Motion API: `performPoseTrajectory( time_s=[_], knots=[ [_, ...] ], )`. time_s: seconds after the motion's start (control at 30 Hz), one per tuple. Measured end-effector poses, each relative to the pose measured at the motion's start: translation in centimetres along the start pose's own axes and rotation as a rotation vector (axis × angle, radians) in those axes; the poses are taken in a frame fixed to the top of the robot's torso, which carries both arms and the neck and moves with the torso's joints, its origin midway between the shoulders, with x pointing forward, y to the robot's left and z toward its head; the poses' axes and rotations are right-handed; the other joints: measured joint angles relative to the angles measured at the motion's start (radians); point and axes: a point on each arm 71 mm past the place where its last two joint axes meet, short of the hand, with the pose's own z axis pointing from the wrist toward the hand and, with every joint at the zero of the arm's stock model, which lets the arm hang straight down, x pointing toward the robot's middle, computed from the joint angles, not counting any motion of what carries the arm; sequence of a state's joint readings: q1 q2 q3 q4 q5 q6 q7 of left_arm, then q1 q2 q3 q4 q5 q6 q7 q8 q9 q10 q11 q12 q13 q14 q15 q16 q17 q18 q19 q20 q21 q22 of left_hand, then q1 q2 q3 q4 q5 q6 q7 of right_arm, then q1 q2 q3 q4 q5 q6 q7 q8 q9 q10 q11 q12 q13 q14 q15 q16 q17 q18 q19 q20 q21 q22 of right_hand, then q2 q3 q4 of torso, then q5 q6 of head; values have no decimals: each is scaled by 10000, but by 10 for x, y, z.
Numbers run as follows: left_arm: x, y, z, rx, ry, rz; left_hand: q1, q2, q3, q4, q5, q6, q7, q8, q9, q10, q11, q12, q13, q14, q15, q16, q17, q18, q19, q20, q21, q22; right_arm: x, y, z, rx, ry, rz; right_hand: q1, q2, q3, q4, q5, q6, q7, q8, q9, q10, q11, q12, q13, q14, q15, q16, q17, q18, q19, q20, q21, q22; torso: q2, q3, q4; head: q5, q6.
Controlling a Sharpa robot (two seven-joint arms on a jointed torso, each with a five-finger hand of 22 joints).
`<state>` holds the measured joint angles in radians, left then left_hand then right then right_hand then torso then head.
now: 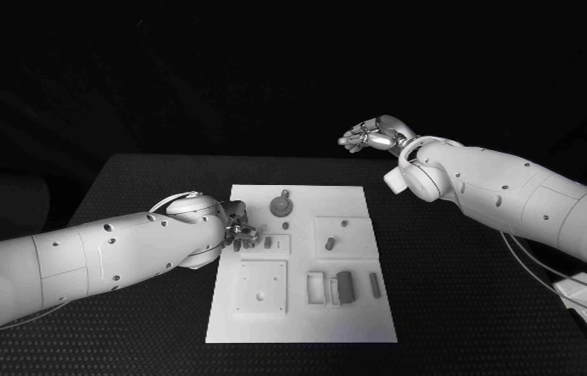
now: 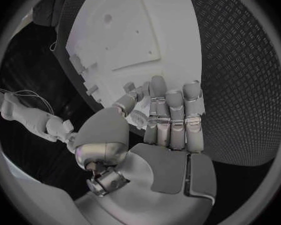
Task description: Assemble the parts on the task board
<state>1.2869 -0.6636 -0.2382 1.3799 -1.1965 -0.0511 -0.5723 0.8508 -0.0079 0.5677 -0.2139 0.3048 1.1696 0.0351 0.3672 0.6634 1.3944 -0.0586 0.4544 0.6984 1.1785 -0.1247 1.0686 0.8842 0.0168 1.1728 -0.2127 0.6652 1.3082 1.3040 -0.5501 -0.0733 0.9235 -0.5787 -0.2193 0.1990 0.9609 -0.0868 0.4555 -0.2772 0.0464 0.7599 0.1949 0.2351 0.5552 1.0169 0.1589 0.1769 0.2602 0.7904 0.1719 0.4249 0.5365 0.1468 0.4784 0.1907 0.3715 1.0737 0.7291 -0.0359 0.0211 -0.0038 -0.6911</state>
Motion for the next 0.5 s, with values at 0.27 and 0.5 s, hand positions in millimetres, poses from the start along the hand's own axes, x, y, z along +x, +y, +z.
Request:
performPoseTrajectory(
  time_s=[0.27,0.5],
  knots=[
    [2,1,0,-1,42,-18,-500,-784,-393,584,-728,-191,93,-41,-25,-104,17,0,-87,-160,-24,0,-205,9,-122,-121,-71,0,0,0,0,6,-5,-1,0,0,0,0,0,-34,34,0,0,0,0,0,-12,-33,33,-37,-1,0,-37,36,0,1,-1,-5,8,-16,0],
    [2,1,0,-4,26,-46,-561,-1002,-464,656,-728,-310,137,-108,-35,-208,88,-43,-144,-227,-21,0,-308,67,-157,-88,-118,0,0,0,0,9,-6,-1,1,0,0,0,0,-34,34,0,-8,0,0,0,-27,-33,33,-37,8,0,-37,36,-8,0,-5,-6,8,-17,0]
  ],
)
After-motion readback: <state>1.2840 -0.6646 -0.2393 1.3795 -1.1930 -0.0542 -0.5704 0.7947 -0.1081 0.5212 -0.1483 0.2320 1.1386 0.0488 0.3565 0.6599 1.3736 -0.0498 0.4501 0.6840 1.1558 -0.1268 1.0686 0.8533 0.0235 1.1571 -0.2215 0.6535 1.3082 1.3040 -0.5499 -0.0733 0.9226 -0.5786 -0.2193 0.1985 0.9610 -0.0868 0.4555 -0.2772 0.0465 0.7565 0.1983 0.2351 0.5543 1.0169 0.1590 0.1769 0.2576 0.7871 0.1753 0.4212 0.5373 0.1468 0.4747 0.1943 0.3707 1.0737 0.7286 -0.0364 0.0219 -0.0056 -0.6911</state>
